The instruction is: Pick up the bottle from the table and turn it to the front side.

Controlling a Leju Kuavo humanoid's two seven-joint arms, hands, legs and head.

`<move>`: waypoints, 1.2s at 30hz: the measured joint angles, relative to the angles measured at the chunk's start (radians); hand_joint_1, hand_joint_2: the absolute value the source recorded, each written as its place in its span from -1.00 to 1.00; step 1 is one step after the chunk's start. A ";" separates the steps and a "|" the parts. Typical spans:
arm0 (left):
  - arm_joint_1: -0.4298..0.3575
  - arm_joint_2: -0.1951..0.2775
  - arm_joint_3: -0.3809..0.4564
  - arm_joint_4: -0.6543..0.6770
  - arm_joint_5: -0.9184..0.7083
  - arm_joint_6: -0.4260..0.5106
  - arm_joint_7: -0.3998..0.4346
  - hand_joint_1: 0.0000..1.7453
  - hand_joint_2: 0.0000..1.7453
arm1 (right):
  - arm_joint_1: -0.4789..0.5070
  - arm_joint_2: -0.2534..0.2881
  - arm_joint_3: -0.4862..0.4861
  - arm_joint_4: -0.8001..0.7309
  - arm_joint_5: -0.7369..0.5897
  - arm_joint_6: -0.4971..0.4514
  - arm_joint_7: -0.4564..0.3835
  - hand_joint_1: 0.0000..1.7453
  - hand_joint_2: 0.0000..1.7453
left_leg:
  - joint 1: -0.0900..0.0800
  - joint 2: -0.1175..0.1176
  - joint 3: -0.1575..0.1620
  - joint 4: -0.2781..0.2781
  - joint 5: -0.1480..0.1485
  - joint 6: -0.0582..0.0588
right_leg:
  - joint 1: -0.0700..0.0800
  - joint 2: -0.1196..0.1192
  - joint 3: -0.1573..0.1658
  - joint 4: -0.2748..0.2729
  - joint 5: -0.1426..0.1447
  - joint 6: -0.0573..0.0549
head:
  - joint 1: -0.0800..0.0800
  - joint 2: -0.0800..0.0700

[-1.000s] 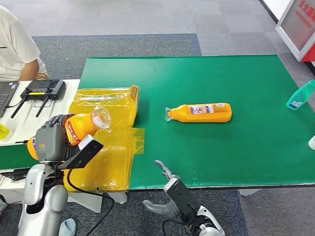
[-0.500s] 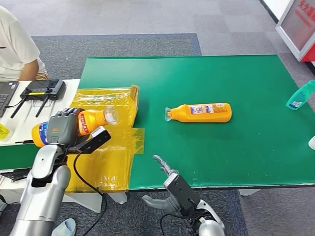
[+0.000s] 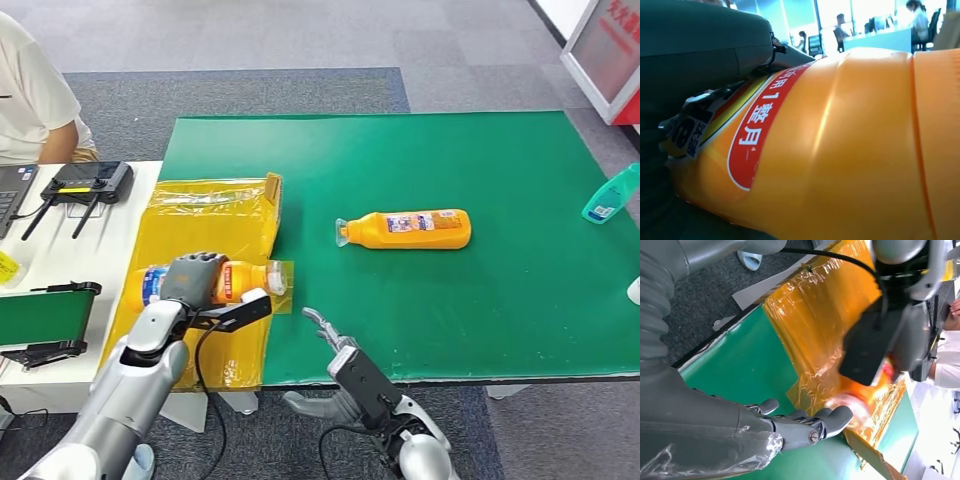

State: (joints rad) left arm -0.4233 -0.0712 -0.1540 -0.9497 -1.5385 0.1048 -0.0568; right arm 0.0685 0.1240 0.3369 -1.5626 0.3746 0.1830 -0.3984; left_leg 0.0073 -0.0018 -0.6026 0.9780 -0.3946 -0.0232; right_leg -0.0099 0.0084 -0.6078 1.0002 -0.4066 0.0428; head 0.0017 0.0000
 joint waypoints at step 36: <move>-0.040 -0.048 0.012 0.171 0.051 0.040 -0.028 -1.00 1.00 | -0.002 0.000 -0.005 0.038 -0.012 -0.003 -0.029 -1.00 1.00 | 0.000 0.000 0.001 0.000 0.002 0.002 | 0.000 0.000 0.003 0.000 0.002 0.002 | 0.000 0.000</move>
State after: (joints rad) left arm -0.4637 -0.1189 -0.1424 -0.7784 -1.4871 0.1449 -0.0847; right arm 0.0662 0.1240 0.3318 -1.5248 0.3622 0.1802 -0.4278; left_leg 0.0074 -0.0019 -0.6015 0.9779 -0.3923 -0.0217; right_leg -0.0101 0.0081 -0.6050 1.0002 -0.4047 0.0446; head 0.0018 0.0000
